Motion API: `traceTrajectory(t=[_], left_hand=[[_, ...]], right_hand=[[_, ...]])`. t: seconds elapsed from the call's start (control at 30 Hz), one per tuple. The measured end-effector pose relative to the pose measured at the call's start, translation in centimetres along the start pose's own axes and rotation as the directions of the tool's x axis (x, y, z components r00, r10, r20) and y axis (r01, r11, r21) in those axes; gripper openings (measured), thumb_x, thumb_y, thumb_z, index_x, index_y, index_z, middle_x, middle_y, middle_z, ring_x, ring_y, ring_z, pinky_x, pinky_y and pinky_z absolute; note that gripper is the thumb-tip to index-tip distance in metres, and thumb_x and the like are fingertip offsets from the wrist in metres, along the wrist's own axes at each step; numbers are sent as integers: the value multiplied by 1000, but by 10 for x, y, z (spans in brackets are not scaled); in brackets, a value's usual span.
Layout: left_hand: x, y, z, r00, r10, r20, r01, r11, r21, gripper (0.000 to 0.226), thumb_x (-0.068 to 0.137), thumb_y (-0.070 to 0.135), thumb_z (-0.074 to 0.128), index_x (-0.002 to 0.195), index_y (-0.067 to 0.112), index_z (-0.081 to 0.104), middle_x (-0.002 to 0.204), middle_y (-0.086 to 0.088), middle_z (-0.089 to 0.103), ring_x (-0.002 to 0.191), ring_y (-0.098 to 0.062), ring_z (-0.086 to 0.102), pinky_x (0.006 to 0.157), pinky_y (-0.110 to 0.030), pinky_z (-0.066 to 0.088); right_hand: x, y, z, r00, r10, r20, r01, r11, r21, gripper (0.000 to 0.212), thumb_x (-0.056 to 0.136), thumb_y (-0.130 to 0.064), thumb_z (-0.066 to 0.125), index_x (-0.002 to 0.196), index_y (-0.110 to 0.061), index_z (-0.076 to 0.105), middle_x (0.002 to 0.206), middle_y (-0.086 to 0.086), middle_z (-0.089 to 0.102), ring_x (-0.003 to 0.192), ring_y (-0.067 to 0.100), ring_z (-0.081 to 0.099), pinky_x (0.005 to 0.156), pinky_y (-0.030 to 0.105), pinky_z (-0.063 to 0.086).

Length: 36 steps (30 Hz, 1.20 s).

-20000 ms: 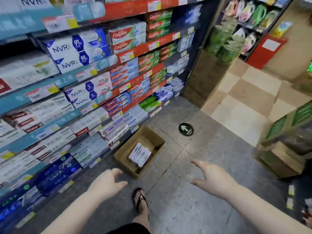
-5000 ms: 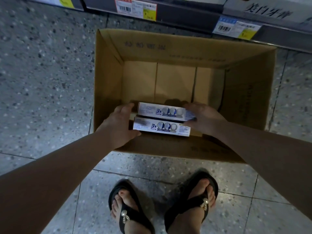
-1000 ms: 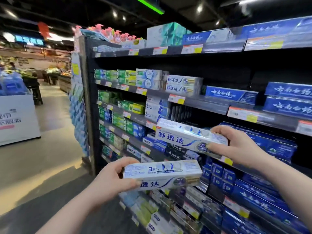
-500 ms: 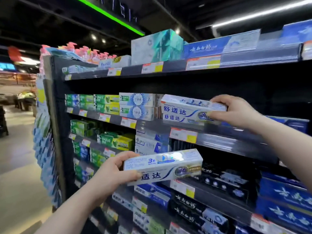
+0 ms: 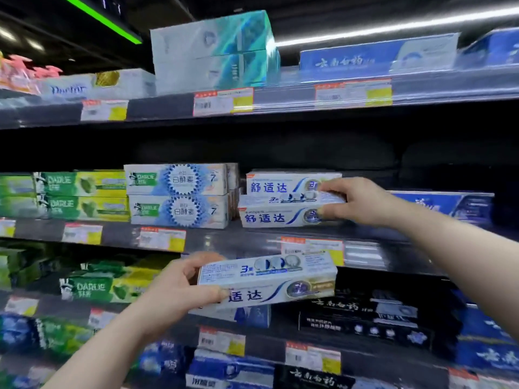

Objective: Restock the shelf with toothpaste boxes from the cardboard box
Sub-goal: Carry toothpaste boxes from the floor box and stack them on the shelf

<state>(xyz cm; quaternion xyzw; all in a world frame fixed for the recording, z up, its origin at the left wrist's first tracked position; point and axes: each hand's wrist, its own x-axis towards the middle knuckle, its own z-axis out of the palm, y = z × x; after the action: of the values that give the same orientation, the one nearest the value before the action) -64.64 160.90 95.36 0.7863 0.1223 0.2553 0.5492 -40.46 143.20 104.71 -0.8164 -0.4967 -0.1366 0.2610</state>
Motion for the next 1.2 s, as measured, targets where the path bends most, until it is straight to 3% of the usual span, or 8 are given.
traceTrajectory(t=[0.2,0.3,0.47,0.63,0.73,0.9,1.0,1.2], left_hand=[[27,-10,-15,989,63,133,-59,998,-30,59,39,30,76,96,18,66,89,9,75,77,-1,67,63,-9,51],[34,-11,-16,985,79,153,-72,996,-50,51,50,18,74,100,18,65,92,14,73,79,1,67,62,-6,49],[42,-8,-16,984,129,126,-121,990,-69,65,40,36,74,102,18,66,96,7,73,84,-3,67,63,-9,50],[66,27,-18,972,221,80,-213,973,-94,47,46,27,77,92,30,70,92,5,74,82,-7,69,61,-13,52],[91,58,-15,960,274,63,-270,960,-68,28,58,15,68,79,33,73,78,12,74,72,-1,68,58,-14,54],[124,88,-6,957,245,158,-251,968,23,34,68,7,72,100,16,66,95,-5,71,84,-15,67,68,-21,54],[132,89,-2,966,178,187,-197,976,89,32,61,11,71,92,20,68,95,-7,71,90,-21,66,78,-29,52],[130,81,8,973,230,-10,-220,944,247,46,83,2,62,125,19,56,117,3,61,104,-15,58,88,-24,44]], right_hand=[[-10,-1,6,994,105,29,-108,987,115,35,74,-29,73,105,-27,57,122,-2,59,112,13,54,96,25,40],[-11,-2,2,994,104,21,-105,992,66,35,76,-26,72,110,-20,63,116,0,64,106,16,58,95,28,43],[-11,-2,3,998,65,12,-65,998,7,44,77,-31,70,118,-19,62,118,-1,61,107,15,56,97,28,43],[-19,9,-20,959,163,-233,-136,983,126,35,81,-30,66,113,-16,63,102,-2,64,89,12,59,81,24,44],[-27,21,-30,937,226,-266,-198,972,127,31,82,-33,64,109,-16,65,93,-5,63,79,7,57,71,19,41],[-43,38,-32,950,226,-216,-232,973,-3,28,83,-34,63,107,-21,64,102,-5,60,77,0,56,65,11,39],[-47,44,-32,951,231,-207,-241,970,-23,27,82,-36,63,106,-23,65,99,-8,60,78,-3,55,65,8,36],[-47,32,-25,962,245,-120,-241,969,47,33,83,-33,62,113,-20,62,106,-3,66,96,15,62,82,22,43]])
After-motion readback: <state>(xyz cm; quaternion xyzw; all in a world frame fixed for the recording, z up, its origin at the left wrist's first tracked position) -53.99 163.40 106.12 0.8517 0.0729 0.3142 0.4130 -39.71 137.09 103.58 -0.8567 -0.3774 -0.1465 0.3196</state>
